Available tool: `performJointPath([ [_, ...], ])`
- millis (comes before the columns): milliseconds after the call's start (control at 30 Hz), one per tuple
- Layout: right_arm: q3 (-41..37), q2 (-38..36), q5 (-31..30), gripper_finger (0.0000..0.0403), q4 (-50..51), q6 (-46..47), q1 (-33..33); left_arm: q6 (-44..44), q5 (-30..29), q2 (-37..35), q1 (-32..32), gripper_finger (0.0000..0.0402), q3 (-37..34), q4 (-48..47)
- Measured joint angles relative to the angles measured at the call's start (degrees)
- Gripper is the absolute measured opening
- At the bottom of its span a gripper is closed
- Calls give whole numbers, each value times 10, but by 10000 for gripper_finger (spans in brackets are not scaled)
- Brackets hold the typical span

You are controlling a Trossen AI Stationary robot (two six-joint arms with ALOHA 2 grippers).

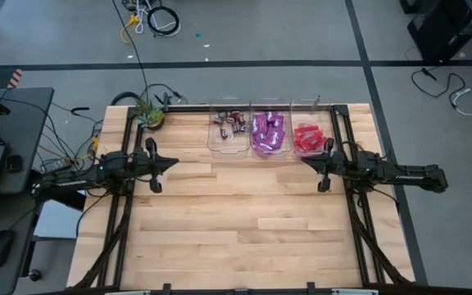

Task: Sort candy
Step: Return to Home Position

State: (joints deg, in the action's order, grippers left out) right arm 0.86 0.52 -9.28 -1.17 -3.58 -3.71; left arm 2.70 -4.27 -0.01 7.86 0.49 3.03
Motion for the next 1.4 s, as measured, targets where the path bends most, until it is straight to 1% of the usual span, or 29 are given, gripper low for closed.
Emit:
performJointPath([
  [67, 3, -3, -9, 0, -8, -10, 18, -3, 0, 0, 0, 0, 0, -3],
  [167, 3, -3, -51, 0, 3, -20, 44, -4, -1, 0, -1, 0, 0, -5],
  [233, 3, -4, -61, 0, 0, -21, 54, -4, -1, 0, -1, 0, 0, 1],
  [400, 3, 4, -61, 1, 2, -7, 59, -14, -2, 0, 0, 0, 0, -1],
  [633, 3, 20, -61, 1, 1, -14, 59, 0, -3, 0, 0, 3, 0, -2],
  [833, 3, 20, -61, 5, 0, -15, 59, -15, -3, 0, 0, 10, 0, 2],
  [1067, 3, 20, -61, 0, 0, -15, 59, -14, -3, 0, 0, 11, 0, 2],
  [1400, 3, 20, -61, 4, 0, -15, 59, -13, -3, 0, 0, 12, 0, 2],
])
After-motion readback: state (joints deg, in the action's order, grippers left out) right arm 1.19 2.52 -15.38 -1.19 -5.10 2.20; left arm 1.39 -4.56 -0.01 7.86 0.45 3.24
